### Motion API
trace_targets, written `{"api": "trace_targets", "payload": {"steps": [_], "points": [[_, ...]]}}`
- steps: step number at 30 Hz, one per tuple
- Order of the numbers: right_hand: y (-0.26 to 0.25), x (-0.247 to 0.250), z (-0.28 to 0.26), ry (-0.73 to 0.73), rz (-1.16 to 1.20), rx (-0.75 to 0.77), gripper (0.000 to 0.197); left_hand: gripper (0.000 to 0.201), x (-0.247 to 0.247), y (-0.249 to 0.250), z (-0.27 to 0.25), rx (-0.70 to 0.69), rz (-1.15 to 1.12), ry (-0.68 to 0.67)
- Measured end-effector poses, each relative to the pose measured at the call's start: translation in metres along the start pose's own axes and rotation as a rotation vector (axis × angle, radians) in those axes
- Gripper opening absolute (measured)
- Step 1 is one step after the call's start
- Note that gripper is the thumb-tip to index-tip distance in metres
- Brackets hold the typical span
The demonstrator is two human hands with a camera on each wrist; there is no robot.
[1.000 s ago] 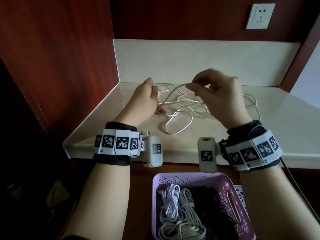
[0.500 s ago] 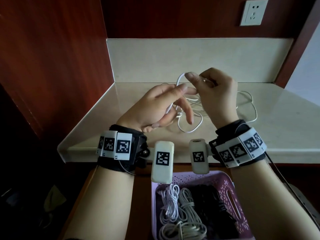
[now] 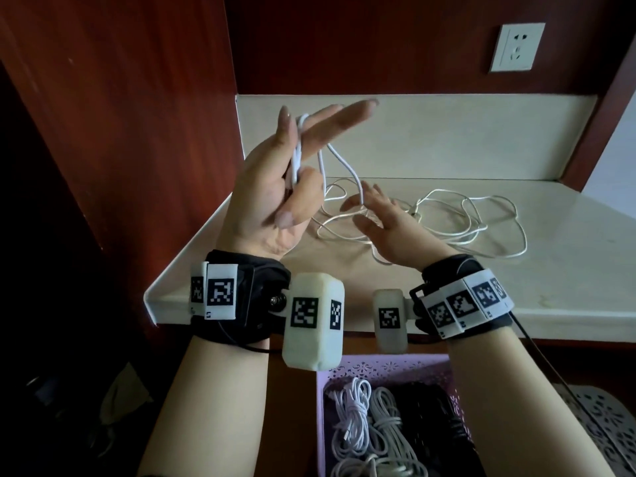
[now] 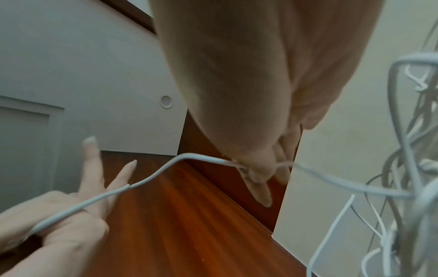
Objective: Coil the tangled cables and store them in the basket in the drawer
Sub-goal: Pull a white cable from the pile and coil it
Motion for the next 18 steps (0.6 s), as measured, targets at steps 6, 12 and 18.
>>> {"api": "trace_targets", "payload": {"steps": [6,12,18], "points": [[-0.004,0.009,-0.004,0.209,0.302,-0.05,0.011,0.052,0.009,-0.004,0.003,-0.084,0.053,0.191],[-0.002,0.019,-0.006,0.451,0.269,-0.053,0.007,0.044,0.029,-0.017,0.003,-0.134,-0.001,0.491],[-0.012,0.029,-0.01,0.281,-0.134,0.132,0.01,0.038,0.035,-0.02,0.007,-0.151,-0.051,0.677]]}}
Point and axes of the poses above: each hand's wrist, its own z-axis towards the middle knuckle, its own x-axis out of the back of the hand, y = z × x, the point moved 2 cm from there along z, towards the middle knuckle, and after that the axes turned 3 degrees about -y, right-handed, at the moved point
